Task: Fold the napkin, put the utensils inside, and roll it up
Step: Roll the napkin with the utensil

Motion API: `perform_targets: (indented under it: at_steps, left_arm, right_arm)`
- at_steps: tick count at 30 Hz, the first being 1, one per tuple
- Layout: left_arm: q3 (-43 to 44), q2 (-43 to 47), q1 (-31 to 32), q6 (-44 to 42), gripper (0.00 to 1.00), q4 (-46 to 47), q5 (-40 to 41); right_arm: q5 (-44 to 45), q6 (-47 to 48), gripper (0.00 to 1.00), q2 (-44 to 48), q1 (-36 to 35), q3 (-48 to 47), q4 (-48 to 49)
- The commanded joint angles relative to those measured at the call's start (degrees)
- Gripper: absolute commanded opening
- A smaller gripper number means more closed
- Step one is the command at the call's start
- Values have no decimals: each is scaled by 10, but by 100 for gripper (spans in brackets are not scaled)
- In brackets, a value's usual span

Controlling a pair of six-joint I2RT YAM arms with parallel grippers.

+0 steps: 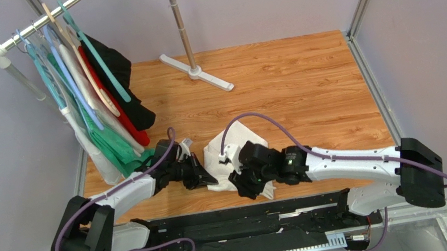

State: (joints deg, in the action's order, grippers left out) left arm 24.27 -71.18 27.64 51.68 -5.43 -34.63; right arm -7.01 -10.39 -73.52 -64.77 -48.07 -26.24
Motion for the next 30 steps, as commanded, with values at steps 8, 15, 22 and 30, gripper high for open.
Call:
perform_targets:
  at_steps: [8,15,22,30]
  left_arm:
    - [56,-104,-61,-109,0,-106,-129]
    - [78,-118,-87,-156,0,-157,-140]
    - [104,-139,-99,-187,0,-190,-142]
    - [117,-155,-105,-206,0,-205,-146]
  right_arm:
    - [249,-1,44,-57,-130,32,119]
    - [244,-49,44,-47,-130,53,102]
    - [192,-97,45,7,-140,63,82]
    - [129,-123,44,1,-185,48,84]
